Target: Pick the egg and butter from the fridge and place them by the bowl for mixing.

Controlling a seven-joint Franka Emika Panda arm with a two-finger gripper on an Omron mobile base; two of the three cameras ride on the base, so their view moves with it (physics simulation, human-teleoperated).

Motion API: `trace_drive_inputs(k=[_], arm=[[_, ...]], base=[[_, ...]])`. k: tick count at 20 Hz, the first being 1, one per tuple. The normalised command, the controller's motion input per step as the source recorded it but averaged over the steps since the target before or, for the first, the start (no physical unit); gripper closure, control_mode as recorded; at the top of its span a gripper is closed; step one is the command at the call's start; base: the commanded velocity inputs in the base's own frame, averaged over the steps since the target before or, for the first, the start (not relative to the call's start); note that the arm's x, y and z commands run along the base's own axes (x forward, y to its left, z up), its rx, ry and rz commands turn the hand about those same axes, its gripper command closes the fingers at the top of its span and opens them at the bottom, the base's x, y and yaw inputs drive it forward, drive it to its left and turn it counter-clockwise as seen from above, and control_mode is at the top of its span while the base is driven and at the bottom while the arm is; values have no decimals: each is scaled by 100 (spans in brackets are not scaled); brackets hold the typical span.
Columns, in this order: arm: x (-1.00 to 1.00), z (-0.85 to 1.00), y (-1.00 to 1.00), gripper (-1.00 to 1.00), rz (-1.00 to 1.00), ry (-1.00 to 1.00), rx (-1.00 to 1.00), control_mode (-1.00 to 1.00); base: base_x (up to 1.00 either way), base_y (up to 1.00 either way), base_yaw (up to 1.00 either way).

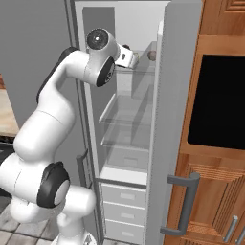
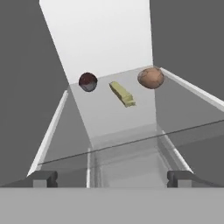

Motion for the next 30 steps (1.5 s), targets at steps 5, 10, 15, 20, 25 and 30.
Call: trace_drive_inputs(k=[5,10,15,20,25,30], arm=[[42,22,0,-100,0,5,-6,-100],[43,2,-2,-100,2,2,-6,-100],[31,-13,-14,-100,6,9,-11,-100],[35,-8,-20,-100,5,12,-6,-100],[34,-11,-18,-100,5,5,-1,-100],[49,-1,0,-100,0,4,0,-100]], base=[[0,0,0],[0,0,0],[0,0,0],[0,0,0],[0,0,0],[0,0,0]])
